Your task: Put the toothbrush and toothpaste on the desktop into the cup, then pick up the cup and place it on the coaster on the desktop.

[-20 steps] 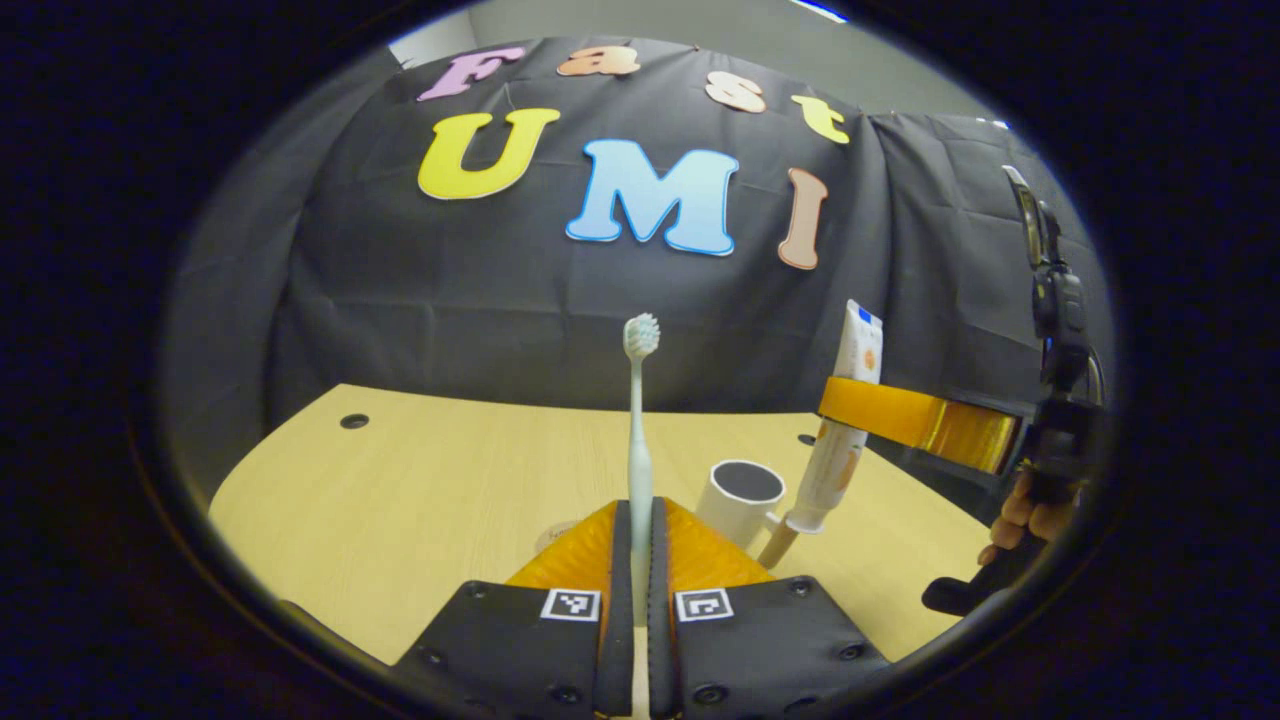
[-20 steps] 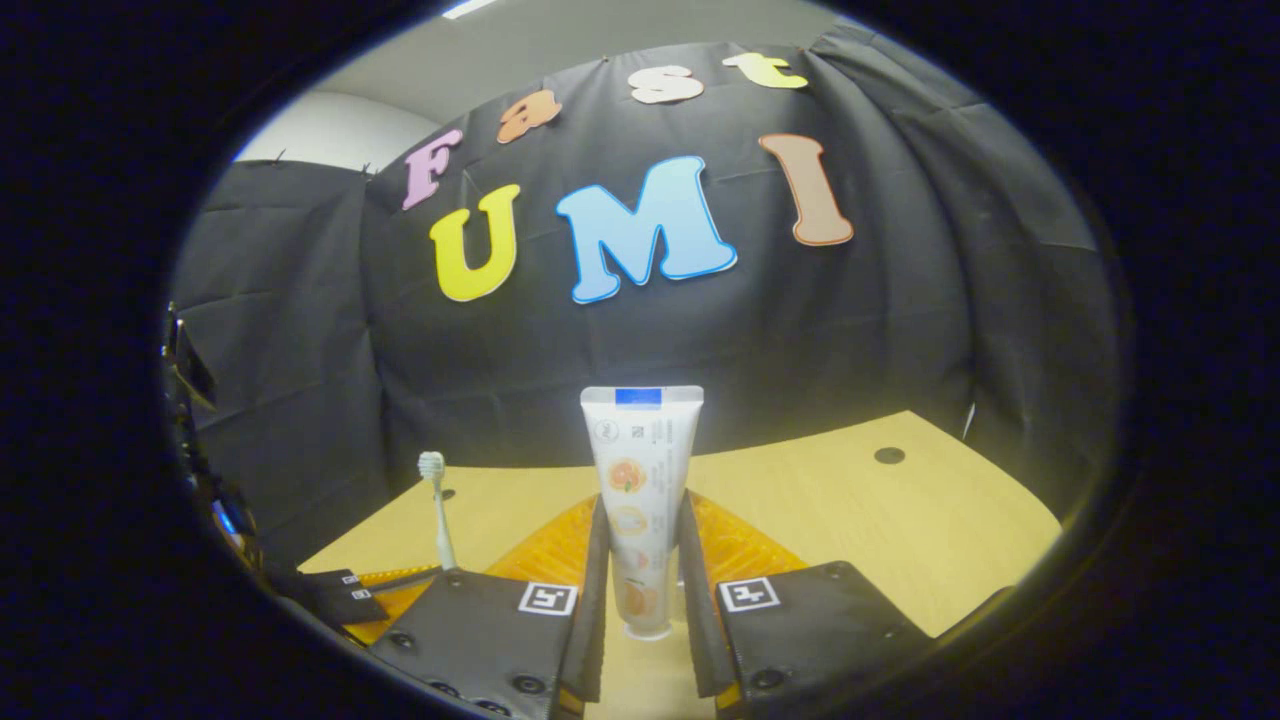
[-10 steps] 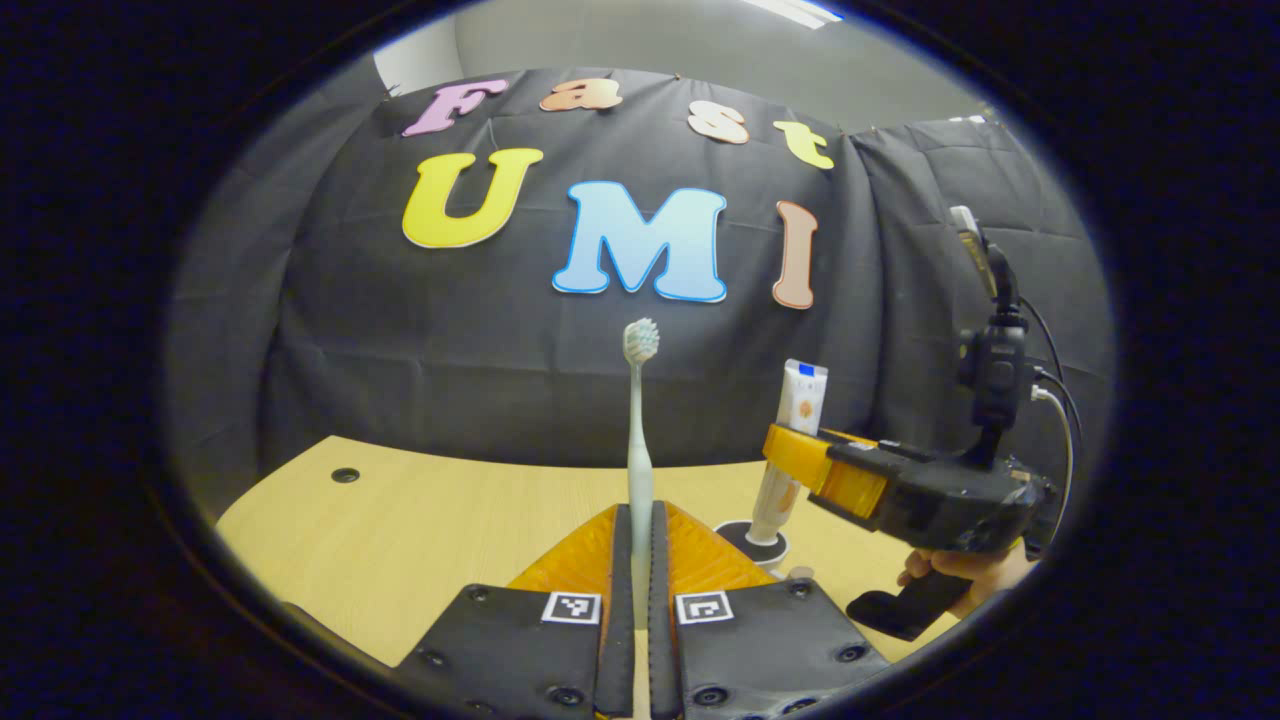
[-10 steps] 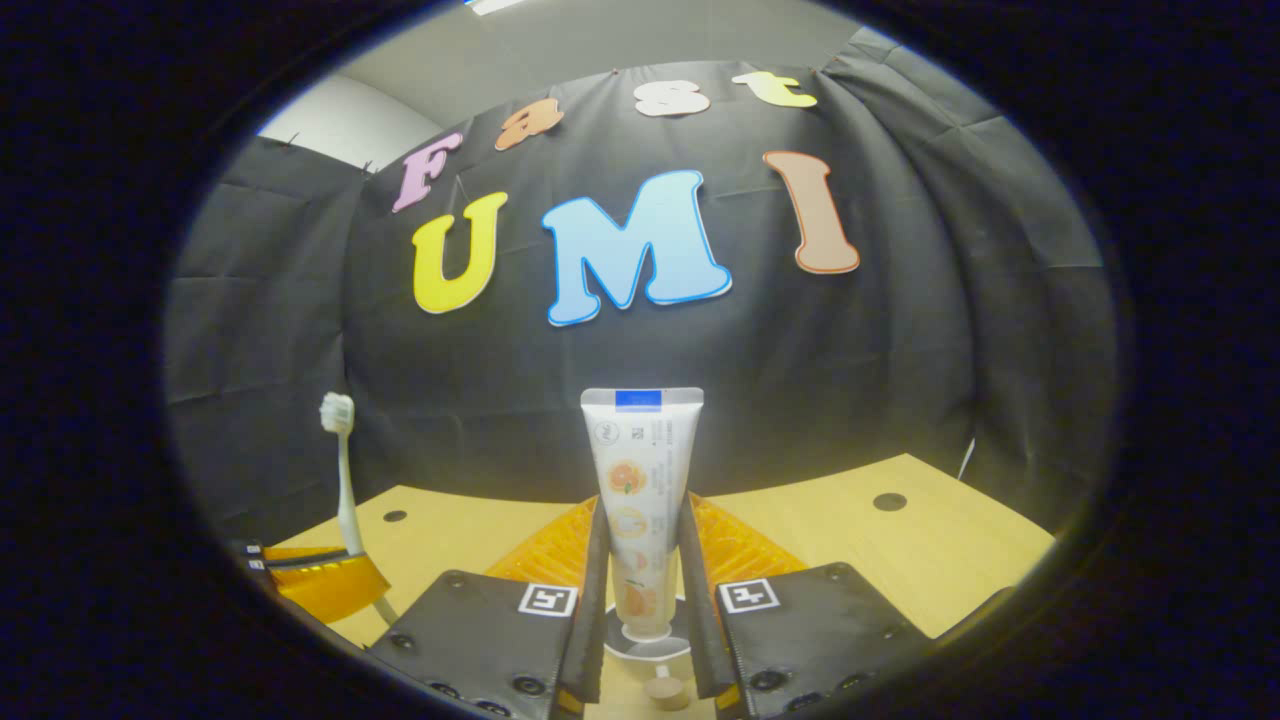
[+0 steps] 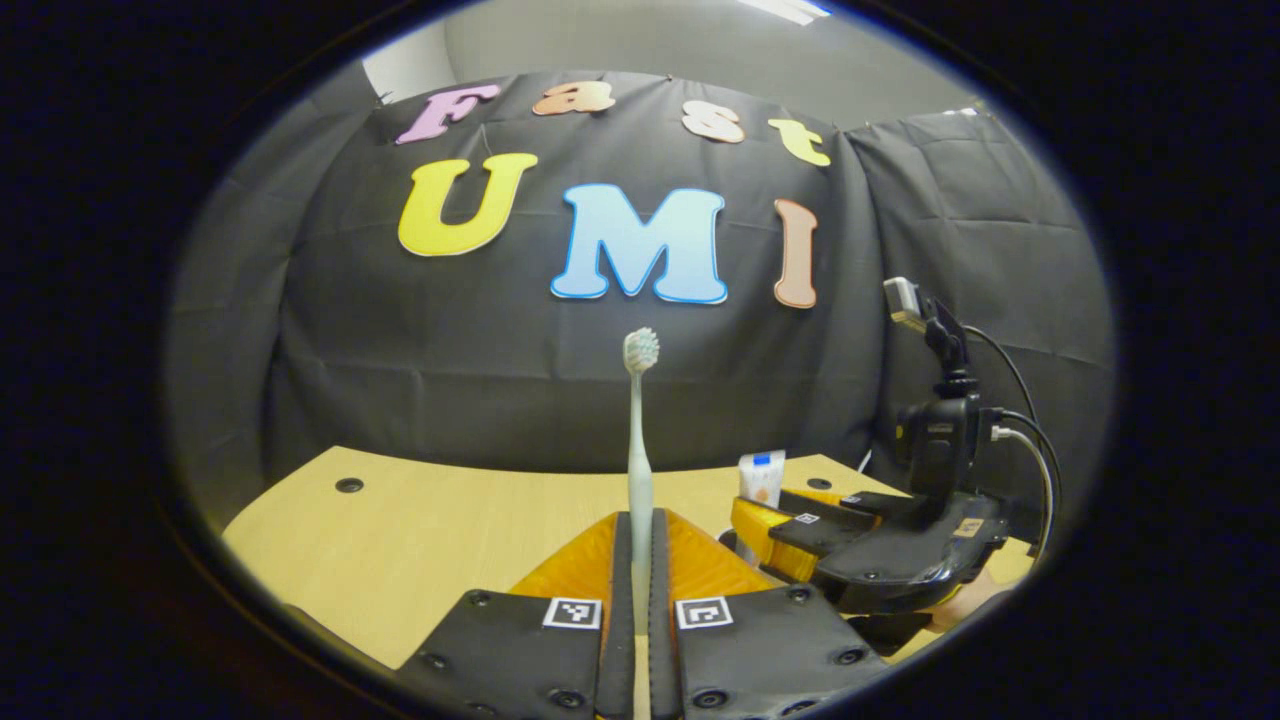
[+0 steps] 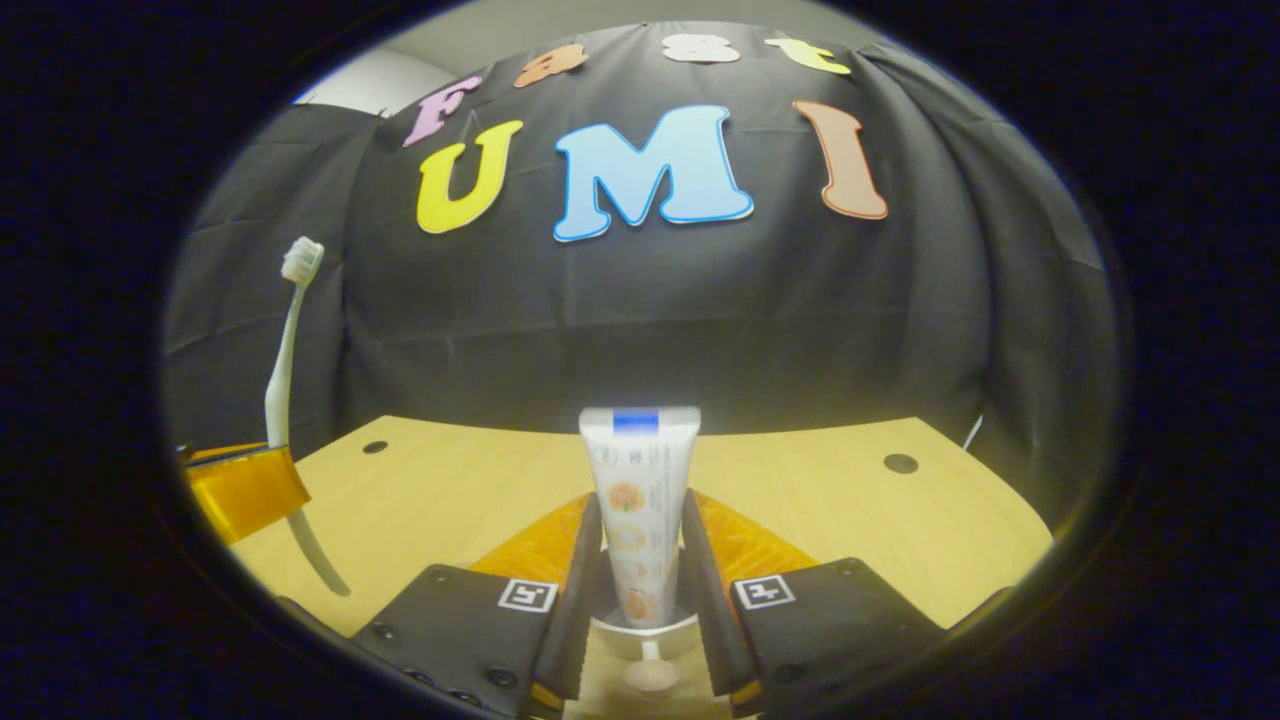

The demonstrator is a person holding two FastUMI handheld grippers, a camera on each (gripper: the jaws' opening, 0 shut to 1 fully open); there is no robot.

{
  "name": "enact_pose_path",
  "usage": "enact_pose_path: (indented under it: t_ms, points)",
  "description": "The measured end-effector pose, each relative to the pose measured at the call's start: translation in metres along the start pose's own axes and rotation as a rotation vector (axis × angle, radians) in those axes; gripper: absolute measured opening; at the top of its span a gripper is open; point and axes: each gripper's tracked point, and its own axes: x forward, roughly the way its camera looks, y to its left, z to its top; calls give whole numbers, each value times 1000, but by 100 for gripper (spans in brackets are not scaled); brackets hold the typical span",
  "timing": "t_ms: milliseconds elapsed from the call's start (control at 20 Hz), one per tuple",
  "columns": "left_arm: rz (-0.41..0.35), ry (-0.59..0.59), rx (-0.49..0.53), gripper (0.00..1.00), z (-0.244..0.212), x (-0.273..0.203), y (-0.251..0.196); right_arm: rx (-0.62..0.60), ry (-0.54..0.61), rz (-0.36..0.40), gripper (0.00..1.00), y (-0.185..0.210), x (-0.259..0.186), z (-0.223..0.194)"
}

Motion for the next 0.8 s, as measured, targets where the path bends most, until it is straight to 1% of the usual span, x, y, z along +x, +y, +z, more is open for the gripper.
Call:
enact_pose_path:
  t_ms: [50, 100, 150, 300, 350, 500, 550, 600, 650, 700, 800]
  points:
    - [-2, 2, -2, 13, 0, 0, 0, -3, 2, -4, 53, 1, -2, 1]
    - [-1, 3, -4, 13, 0, -1, -2, -4, -4, -3, 47, 0, -4, 3]
    - [-3, 2, -5, 13, 2, -1, -3, -4, -8, -4, 46, 0, -7, 6]
    - [-16, -1, -9, 13, 5, -1, -9, 2, 0, -8, 58, -4, -17, 9]
    - [-23, -4, -9, 13, 6, 0, -11, 5, 8, -7, 67, -5, -22, 11]
    - [-39, -13, -6, 13, 9, 2, -18, 1, 24, -27, 74, -15, -41, 15]
    - [-50, -18, -9, 13, 11, 3, -22, 2, 19, -38, 79, -19, -50, 18]
    - [-59, -25, -13, 13, 12, 6, -25, 5, 13, -50, 81, -23, -58, 21]
    - [-71, -34, -14, 13, 15, 9, -29, 8, 9, -63, 84, -28, -69, 24]
    - [-85, -48, -15, 13, 18, 12, -33, 15, 4, -76, 84, -33, -81, 26]
    - [-110, -74, -20, 12, 23, 22, -41, 29, -7, -100, 91, -43, -106, 32]
